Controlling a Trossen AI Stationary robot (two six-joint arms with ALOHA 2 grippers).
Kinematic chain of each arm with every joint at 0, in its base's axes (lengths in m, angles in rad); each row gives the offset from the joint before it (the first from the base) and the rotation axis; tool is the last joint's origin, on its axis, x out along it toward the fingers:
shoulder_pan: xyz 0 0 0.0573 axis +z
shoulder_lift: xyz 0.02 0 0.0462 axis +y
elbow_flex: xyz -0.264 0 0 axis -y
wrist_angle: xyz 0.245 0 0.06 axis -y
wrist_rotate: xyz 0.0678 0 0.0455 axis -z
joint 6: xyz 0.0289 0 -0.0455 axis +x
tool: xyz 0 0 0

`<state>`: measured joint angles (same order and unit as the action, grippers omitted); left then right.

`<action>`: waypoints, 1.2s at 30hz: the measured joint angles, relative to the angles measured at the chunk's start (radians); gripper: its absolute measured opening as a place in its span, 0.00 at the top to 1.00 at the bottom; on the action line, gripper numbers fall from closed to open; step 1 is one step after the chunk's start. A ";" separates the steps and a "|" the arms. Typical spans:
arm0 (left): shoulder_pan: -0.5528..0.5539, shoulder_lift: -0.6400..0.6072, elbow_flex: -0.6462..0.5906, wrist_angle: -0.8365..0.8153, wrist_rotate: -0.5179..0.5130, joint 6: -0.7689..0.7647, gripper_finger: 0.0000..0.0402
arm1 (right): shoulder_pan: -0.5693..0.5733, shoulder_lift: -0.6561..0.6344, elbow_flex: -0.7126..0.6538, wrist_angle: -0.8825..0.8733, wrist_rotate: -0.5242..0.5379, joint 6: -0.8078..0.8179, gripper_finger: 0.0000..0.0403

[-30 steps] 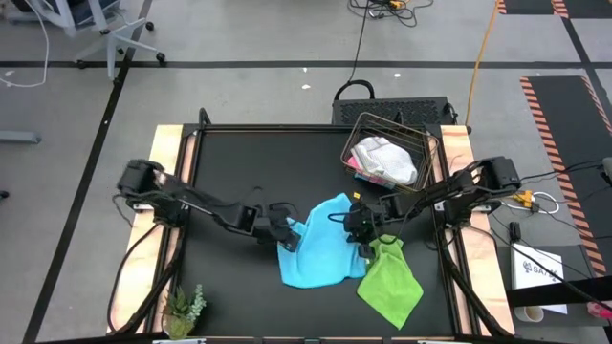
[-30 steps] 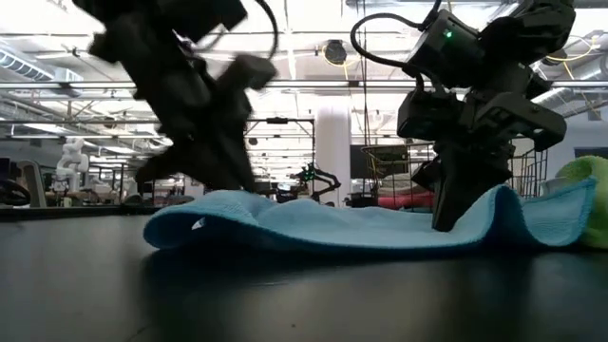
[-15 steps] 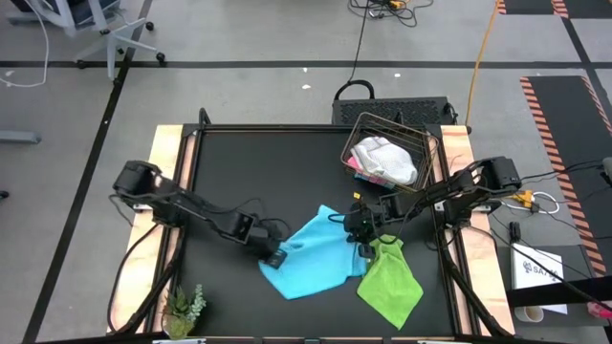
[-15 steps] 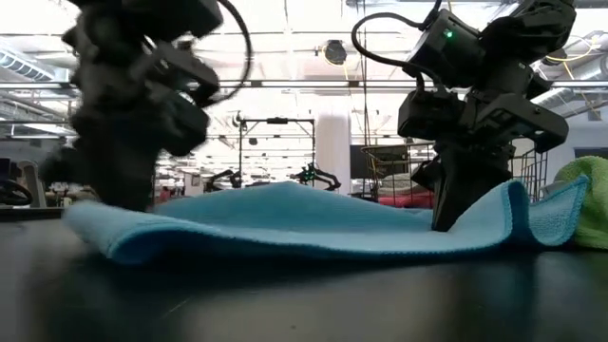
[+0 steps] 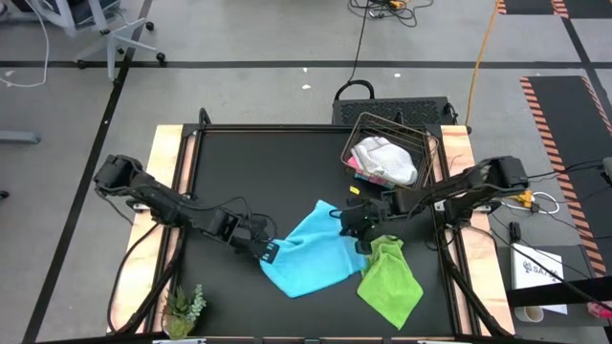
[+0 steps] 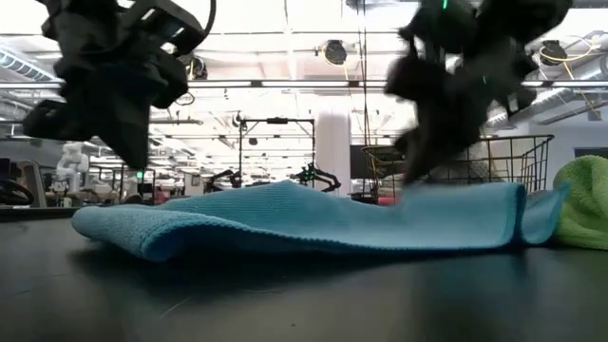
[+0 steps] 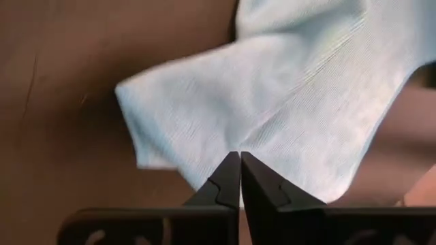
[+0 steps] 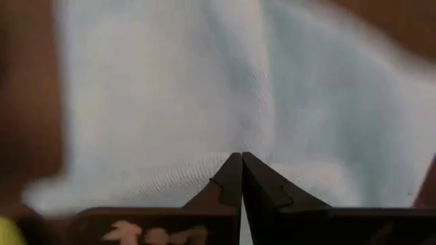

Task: Fold microfiber towels
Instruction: Fold the blue towel

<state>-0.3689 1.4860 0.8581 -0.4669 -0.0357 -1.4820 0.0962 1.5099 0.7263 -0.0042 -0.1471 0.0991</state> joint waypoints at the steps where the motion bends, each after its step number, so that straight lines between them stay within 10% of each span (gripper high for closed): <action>1: 0.007 0.005 0.001 0.006 -0.006 0.011 0.99 | 0.000 -0.019 0.012 0.006 -0.006 -0.010 1.00; 16: 0.095 0.020 0.001 0.022 -0.089 0.117 0.94 | -0.058 -0.072 0.031 0.094 0.095 -0.086 1.00; 29: 0.096 0.020 0.001 0.023 -0.101 0.126 0.94 | -0.062 -0.073 0.030 -0.409 0.123 -0.122 1.00; 36: 0.112 0.020 0.001 0.026 -0.107 0.126 0.94 | -0.063 -0.079 0.030 -0.210 0.121 -0.120 1.00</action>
<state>-0.2573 1.5059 0.8593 -0.4404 -0.1429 -1.3560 0.0334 1.4310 0.7567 -0.2140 -0.0265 -0.0206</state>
